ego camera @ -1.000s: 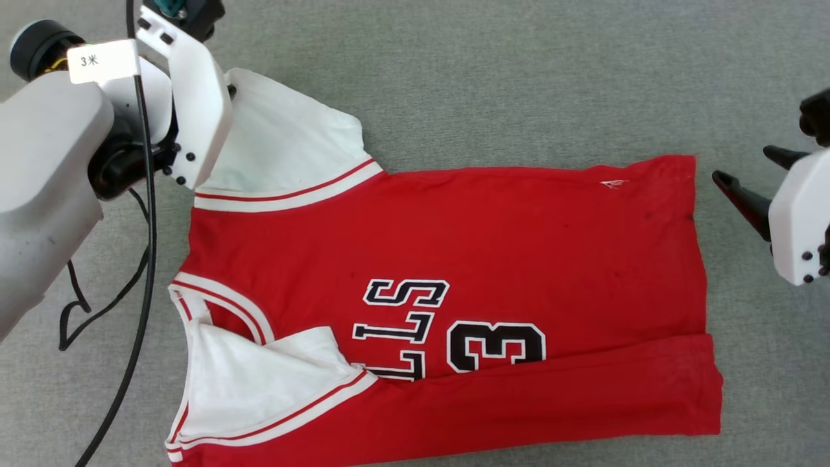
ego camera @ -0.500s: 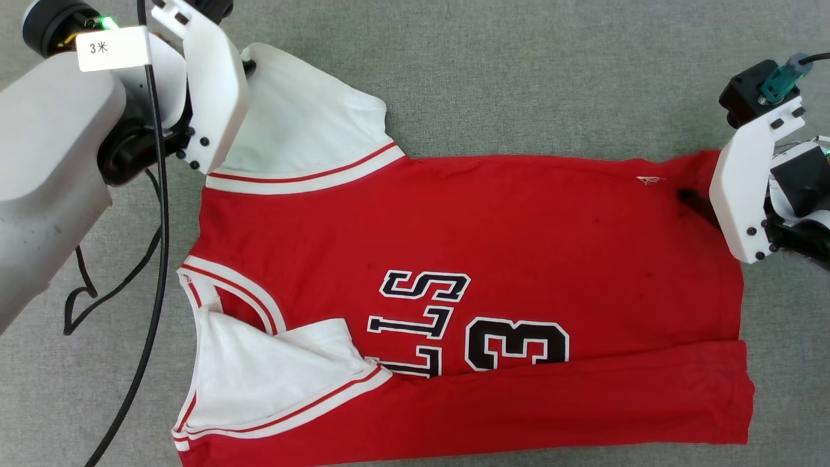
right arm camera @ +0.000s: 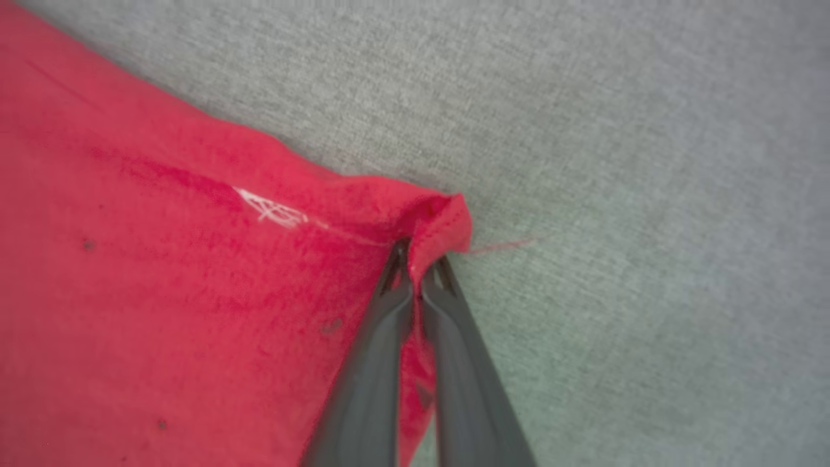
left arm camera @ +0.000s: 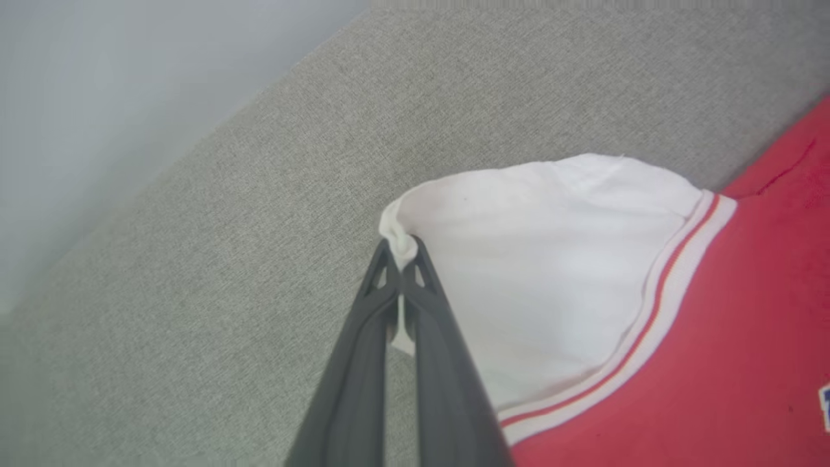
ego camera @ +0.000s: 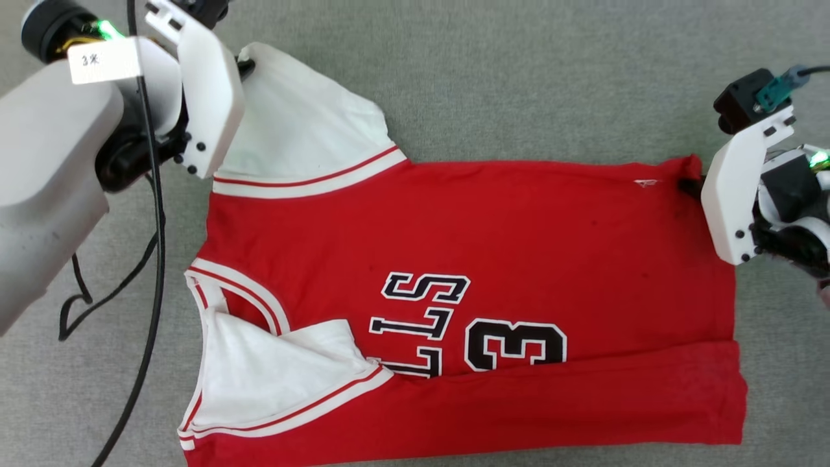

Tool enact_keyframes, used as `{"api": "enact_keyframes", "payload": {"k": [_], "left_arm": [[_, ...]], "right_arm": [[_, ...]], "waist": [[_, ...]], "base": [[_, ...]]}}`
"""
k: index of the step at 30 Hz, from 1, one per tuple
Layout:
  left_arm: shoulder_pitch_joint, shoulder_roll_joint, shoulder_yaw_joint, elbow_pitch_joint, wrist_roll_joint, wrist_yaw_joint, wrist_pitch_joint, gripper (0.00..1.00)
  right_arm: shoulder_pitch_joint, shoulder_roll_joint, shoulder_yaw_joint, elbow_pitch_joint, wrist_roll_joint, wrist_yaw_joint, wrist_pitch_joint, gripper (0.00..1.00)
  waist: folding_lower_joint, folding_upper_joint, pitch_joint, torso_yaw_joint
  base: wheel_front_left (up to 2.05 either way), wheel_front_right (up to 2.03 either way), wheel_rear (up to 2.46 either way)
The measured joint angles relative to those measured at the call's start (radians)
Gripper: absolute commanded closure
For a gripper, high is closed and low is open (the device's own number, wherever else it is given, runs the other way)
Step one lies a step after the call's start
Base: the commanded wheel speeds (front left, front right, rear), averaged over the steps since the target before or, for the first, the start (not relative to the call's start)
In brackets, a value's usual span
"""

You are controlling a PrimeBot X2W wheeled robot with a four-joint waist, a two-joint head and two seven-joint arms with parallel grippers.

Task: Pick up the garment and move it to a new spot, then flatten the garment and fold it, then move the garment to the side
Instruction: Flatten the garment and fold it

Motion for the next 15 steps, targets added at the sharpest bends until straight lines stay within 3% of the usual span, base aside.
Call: {"api": "enact_keyframes", "payload": {"k": [7,15], "left_arm": [[0.085,0.032,-0.010,-0.026,-0.024,0.000,-0.058,1.00],[0.186,0.083,-0.020,-0.096,-0.033,0.015,-0.091,1.00]], "right_arm": [[0.043,-0.024,0.033,0.017,0.015,0.000,-0.153,1.00],[0.150,-0.072,0.030,-0.030,0.051,0.000,-0.257,1.00]], "waist": [[0.0001,0.0000,-0.096,-0.005],[0.0000,0.0000,-0.215,0.007]], "base": [[0.00,0.00,0.00],[0.00,0.00,0.00]]}}
